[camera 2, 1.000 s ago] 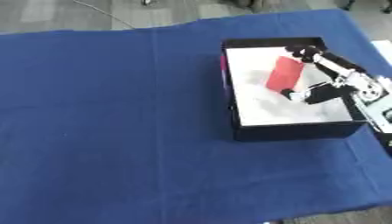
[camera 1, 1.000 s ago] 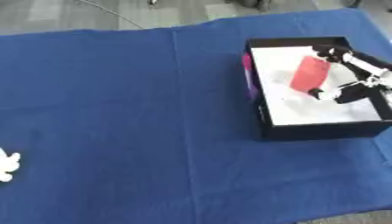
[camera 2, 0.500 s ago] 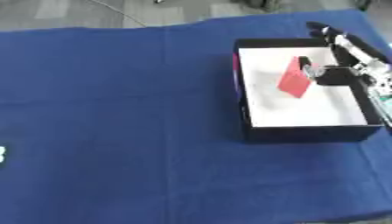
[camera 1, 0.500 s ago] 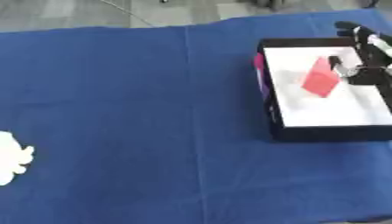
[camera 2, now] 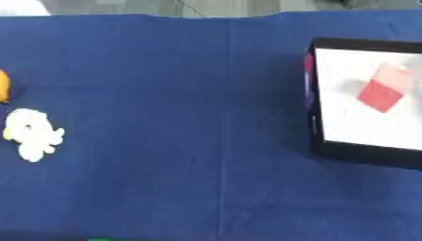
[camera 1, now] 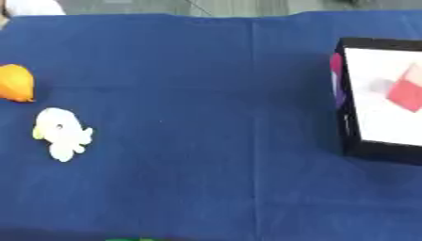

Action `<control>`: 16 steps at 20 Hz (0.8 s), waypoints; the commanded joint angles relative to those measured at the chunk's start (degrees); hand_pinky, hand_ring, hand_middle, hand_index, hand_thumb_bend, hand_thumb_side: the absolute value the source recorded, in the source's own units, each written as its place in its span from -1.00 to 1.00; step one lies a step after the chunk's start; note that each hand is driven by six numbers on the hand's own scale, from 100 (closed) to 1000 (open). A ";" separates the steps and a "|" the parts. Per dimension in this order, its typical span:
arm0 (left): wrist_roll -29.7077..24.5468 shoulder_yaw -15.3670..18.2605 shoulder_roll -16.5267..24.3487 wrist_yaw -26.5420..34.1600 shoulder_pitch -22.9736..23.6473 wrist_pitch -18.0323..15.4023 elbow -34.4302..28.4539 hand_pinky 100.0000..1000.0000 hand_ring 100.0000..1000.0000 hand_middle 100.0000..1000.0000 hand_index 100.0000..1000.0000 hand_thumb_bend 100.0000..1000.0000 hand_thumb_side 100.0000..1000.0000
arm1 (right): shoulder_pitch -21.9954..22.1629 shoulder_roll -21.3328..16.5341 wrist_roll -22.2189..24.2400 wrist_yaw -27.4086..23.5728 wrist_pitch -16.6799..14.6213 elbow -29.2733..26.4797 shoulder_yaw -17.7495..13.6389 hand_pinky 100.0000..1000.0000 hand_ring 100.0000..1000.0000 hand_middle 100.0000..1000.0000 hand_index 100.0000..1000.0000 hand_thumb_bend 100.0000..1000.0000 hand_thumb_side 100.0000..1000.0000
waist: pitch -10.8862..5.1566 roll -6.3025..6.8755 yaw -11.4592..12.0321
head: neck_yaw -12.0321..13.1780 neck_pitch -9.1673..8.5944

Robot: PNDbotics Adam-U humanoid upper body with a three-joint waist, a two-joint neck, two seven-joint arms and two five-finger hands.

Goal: Pick up the objects with one hand, pass them to the other hand, and then place them into the box on the other side of the table.

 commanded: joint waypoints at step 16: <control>-18.49 0.32 2.70 -30.32 -21.90 -4.52 40.25 0.90 0.78 0.52 0.79 -0.01 -0.29 | -3.29 -1.22 1.78 -4.05 2.42 1.09 -0.47 1.00 1.00 1.00 1.00 -1.00 -0.10 | -1.45 -1.84 -0.70 | 2.25 -1.19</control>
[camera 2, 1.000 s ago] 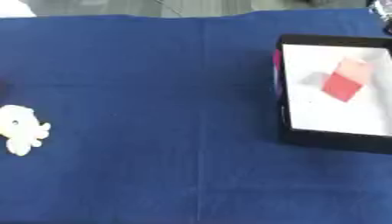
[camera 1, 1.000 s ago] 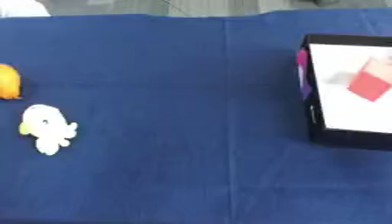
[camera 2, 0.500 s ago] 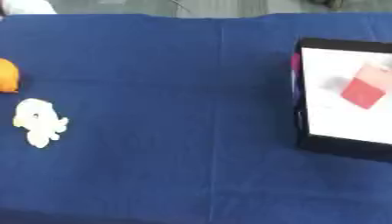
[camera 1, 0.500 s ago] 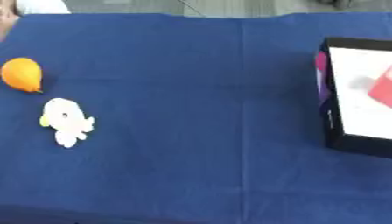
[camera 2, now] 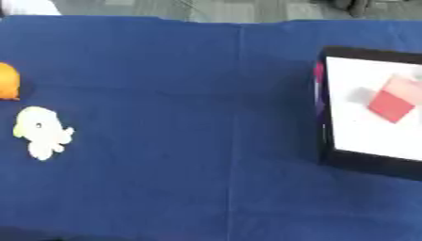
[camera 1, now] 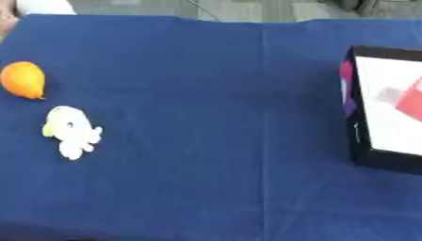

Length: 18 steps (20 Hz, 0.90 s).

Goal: Pick up the objects with one hand, pass them to the other hand, and then place them into the box on the other side of the table.

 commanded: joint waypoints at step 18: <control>11.48 5.00 -4.27 -15.31 -8.18 12.52 16.80 0.90 0.79 0.52 0.70 -0.08 -0.22 | -2.37 -0.68 0.77 -6.03 3.04 3.05 -2.20 1.00 1.00 1.00 1.00 -1.00 0.04 | 0.38 -1.30 -2.26 | 3.85 -0.84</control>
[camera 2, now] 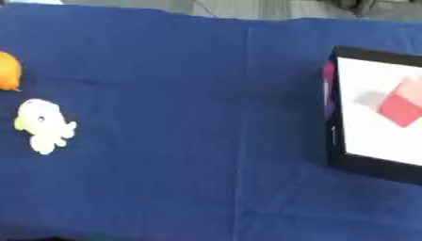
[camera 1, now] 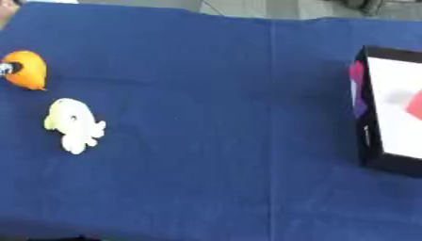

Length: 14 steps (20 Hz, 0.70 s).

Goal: Pick up the objects with one hand, pass them to the other hand, and then place them into the box on the other side of the table.

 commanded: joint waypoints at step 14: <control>-2.83 -0.42 0.08 -7.78 -3.17 5.20 -0.28 0.73 0.66 0.36 0.24 -1.00 -1.00 | -0.15 -1.28 0.81 0.72 0.71 0.68 0.19 1.00 1.00 1.00 1.00 -1.00 0.15 | -1.39 0.71 0.04 | 0.20 -0.08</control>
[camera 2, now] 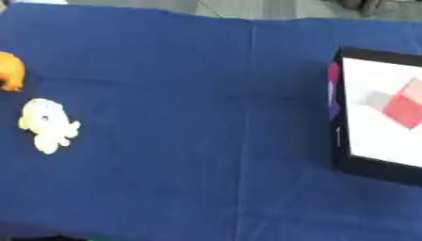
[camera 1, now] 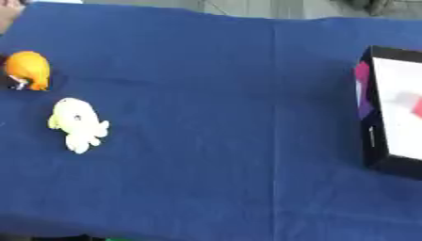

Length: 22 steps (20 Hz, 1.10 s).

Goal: Pick up the objects with one hand, pass them to the other hand, and then place them into the box on the other side of the table.

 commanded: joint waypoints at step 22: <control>-1.66 -10.67 -2.03 26.24 6.02 -9.94 -35.71 0.58 0.20 -0.04 0.03 -1.00 -0.68 | -4.72 -1.89 1.80 -1.38 0.42 -4.36 3.00 1.00 1.00 1.00 1.00 -1.00 0.08 | -3.40 0.39 1.19 | -5.98 -1.45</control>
